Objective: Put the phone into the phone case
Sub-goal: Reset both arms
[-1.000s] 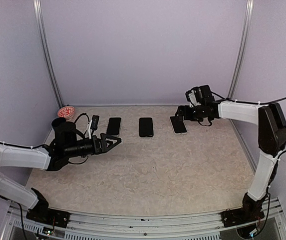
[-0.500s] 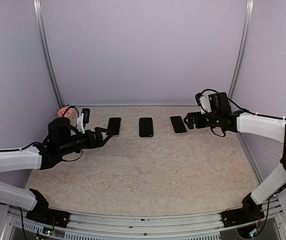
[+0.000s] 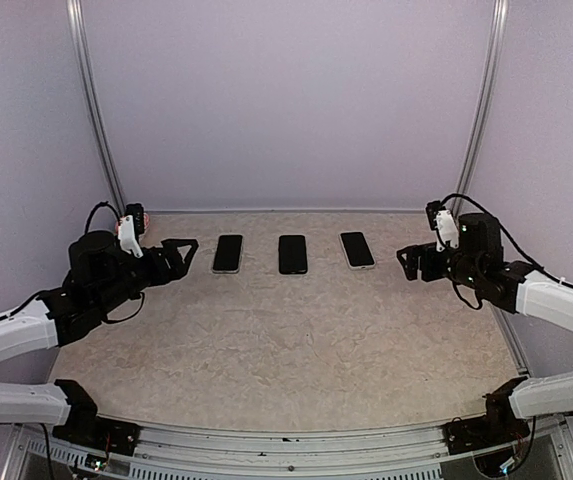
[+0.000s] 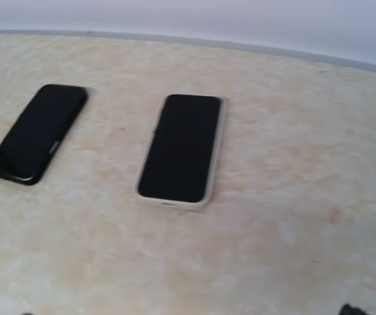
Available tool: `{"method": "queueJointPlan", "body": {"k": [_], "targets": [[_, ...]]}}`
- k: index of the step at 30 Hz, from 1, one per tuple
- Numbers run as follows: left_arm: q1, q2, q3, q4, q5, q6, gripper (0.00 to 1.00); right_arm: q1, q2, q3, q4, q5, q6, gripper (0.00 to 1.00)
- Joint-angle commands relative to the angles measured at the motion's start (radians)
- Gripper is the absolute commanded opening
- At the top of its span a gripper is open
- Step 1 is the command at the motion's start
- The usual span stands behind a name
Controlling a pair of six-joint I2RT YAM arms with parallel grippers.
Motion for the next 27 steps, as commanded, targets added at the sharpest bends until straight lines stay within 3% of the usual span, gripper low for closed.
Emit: {"method": "queueJointPlan", "body": {"k": [1,9,16,20,27], "targets": [[-0.009,-0.072,-0.016,-0.102,-0.164,0.023,0.99,0.007,-0.072,-0.054,-0.001,0.091,-0.006,0.99],[-0.036,-0.270,-0.165,-0.070,-0.274,0.110,0.99,0.007,-0.102,-0.155,0.003,0.061,0.020,1.00],[-0.103,-0.387,-0.198,-0.191,-0.473,0.084,0.99,0.007,-0.420,-0.300,0.082,0.050,0.027,0.99],[-0.136,-0.439,-0.242,-0.176,-0.488,0.096,0.99,0.007,-0.572,-0.354,0.067,0.092,0.039,0.99],[-0.185,-0.579,-0.359,-0.153,-0.579,0.096,0.99,0.007,-0.695,-0.390,0.026,0.099,0.059,0.99]]}}
